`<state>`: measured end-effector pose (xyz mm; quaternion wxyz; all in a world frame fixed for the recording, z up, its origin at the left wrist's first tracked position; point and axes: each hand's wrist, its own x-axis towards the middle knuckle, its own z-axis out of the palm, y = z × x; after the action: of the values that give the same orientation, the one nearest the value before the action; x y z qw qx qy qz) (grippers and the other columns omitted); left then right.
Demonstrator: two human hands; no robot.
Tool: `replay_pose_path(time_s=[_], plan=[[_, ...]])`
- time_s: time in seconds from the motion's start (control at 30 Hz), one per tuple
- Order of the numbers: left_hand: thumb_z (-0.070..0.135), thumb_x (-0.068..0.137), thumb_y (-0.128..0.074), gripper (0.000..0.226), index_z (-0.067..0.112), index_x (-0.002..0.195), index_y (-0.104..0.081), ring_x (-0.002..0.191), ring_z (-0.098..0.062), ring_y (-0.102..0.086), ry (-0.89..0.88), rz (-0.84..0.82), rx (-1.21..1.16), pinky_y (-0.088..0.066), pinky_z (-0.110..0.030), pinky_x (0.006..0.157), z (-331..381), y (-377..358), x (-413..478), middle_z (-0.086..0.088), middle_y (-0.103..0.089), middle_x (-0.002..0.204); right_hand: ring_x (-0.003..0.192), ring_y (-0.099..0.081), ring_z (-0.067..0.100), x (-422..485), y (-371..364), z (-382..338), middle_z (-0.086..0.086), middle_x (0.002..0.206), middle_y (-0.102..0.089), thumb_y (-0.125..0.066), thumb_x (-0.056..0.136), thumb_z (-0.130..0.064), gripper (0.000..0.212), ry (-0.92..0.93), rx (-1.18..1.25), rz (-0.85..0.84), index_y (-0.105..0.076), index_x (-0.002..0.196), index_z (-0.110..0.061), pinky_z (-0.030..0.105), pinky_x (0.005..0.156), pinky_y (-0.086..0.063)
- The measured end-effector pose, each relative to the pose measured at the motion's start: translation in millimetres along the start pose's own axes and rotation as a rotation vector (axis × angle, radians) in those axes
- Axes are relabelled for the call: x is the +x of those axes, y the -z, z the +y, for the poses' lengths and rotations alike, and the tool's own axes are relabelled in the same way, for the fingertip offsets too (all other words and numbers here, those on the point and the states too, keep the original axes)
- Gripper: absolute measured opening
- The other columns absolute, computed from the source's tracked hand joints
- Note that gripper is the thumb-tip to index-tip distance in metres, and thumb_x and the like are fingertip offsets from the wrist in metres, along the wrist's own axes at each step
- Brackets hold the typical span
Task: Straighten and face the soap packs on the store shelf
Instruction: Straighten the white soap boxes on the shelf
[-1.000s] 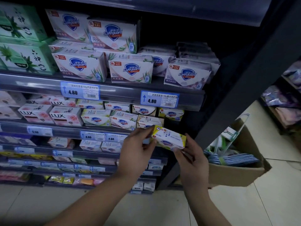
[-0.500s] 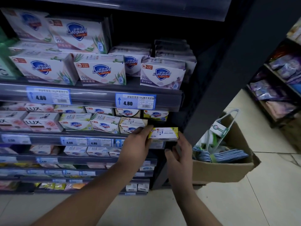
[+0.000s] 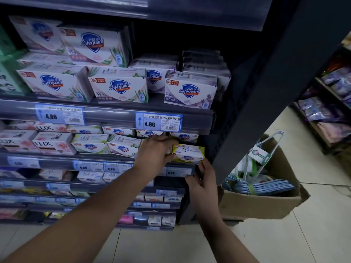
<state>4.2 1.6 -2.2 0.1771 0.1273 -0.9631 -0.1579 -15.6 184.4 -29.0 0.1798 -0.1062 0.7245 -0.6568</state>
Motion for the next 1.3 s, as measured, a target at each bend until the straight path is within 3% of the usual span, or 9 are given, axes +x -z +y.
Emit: replay_pose_path(time_s=[0.17,0.27,0.37,0.5,0.67,0.8,0.93,1.13,1.3], plan=[[0.033,0.086,-0.078,0.051,0.025,0.135,-0.065,0.117,-0.029,-0.063,0.030,-0.039,-0.001,-0.048,-0.042,0.099,-10.8,4.8,-1.9,-0.002,-0.069,0.127,0.115,-0.063,-0.005,9.1,0.8,-6.8,-0.029,0.122,-0.067,-0.056,0.082,-0.017,0.062,0.016,-0.095,-0.042,-0.052,0.125,-0.062,0.032,0.097,-0.053],[0.031,0.076,-0.086,0.070,0.018,0.139,-0.060,0.119,-0.032,-0.060,0.065,-0.041,0.010,-0.047,-0.043,0.103,-19.0,9.4,-5.8,-0.007,-0.069,0.127,0.118,-0.057,-0.014,13.4,1.0,-5.2,-0.033,0.121,-0.065,-0.058,0.081,-0.018,0.067,-0.018,-0.091,-0.066,-0.048,0.121,-0.071,0.021,0.094,-0.048],[0.031,0.076,-0.086,0.069,0.016,0.138,-0.060,0.120,-0.035,-0.058,0.120,-0.047,0.087,-0.044,-0.044,0.106,-35.3,15.1,-11.8,-0.009,-0.068,0.128,0.126,-0.053,-0.005,13.4,2.6,1.9,-0.024,0.132,-0.061,-0.062,0.089,-0.016,0.064,-0.052,-0.065,-0.070,-0.047,0.135,-0.059,0.026,0.101,-0.049],[0.027,0.072,-0.089,0.055,0.014,0.123,-0.071,0.115,-0.035,-0.059,0.102,-0.050,0.063,-0.045,-0.041,0.101,-42.3,22.3,-15.0,-0.009,-0.073,0.120,0.106,-0.057,-0.021,7.4,4.5,9.8,-0.035,0.111,-0.064,-0.062,0.092,-0.012,0.059,-0.074,-0.077,-0.027,-0.051,0.115,-0.065,0.007,0.075,-0.049],[0.026,0.076,-0.087,0.050,0.018,0.121,-0.069,0.117,-0.027,-0.055,0.122,0.015,-0.078,-0.044,-0.033,0.088,-36.8,37.4,-22.3,-0.004,-0.069,0.119,0.118,-0.052,-0.008,3.0,1.1,9.5,-0.016,0.129,-0.056,-0.061,0.095,-0.014,0.059,-0.117,-0.115,-0.064,-0.043,0.147,-0.036,0.024,0.093,-0.044],[0.031,0.081,-0.082,0.043,0.026,0.120,-0.066,0.100,-0.012,-0.054,0.088,0.075,-0.265,-0.041,-0.023,0.076,-32.5,59.2,-43.8,0.011,-0.062,0.106,0.122,-0.058,0.004,-8.2,1.0,-4.8,-0.012,0.127,-0.060,-0.063,0.098,-0.021,0.041,0.089,-0.123,-0.004,-0.052,0.132,-0.039,0.008,0.083,-0.050],[0.046,0.081,-0.077,0.037,0.045,0.116,-0.063,0.098,0.007,-0.060,0.106,-0.099,-0.521,-0.043,-0.006,0.073,-27.3,77.1,-73.7,0.025,-0.065,0.103,0.124,-0.061,0.005,-20.0,-10.3,-33.1,-0.016,0.132,-0.064,-0.065,0.094,-0.045,0.048,0.243,-0.084,-0.316,-0.052,0.140,-0.038,0.020,0.093,-0.054],[0.035,0.075,-0.087,0.051,0.030,0.122,-0.067,0.101,-0.012,-0.074,0.543,0.107,-1.082,-0.060,-0.024,0.074,-23.8,66.9,-110.3,0.004,-0.077,0.106,0.102,-0.074,0.018,-7.1,-27.1,-35.4,-0.002,0.110,-0.076,-0.075,0.092,-0.016,0.033,0.123,0.065,-0.318,-0.065,0.119,-0.032,0.031,0.076,-0.062],[0.023,0.065,-0.088,0.026,0.021,0.089,-0.077,0.086,-0.032,-0.076,0.865,0.211,-1.340,-0.062,-0.034,0.066,-25.3,61.8,-130.7,-0.013,-0.079,0.094,0.088,-0.073,0.006,-9.0,-41.3,-31.9,-0.012,0.100,-0.075,-0.076,0.091,-0.023,0.020,0.046,0.058,-0.358,-0.067,0.109,-0.028,0.024,0.061,-0.060]])
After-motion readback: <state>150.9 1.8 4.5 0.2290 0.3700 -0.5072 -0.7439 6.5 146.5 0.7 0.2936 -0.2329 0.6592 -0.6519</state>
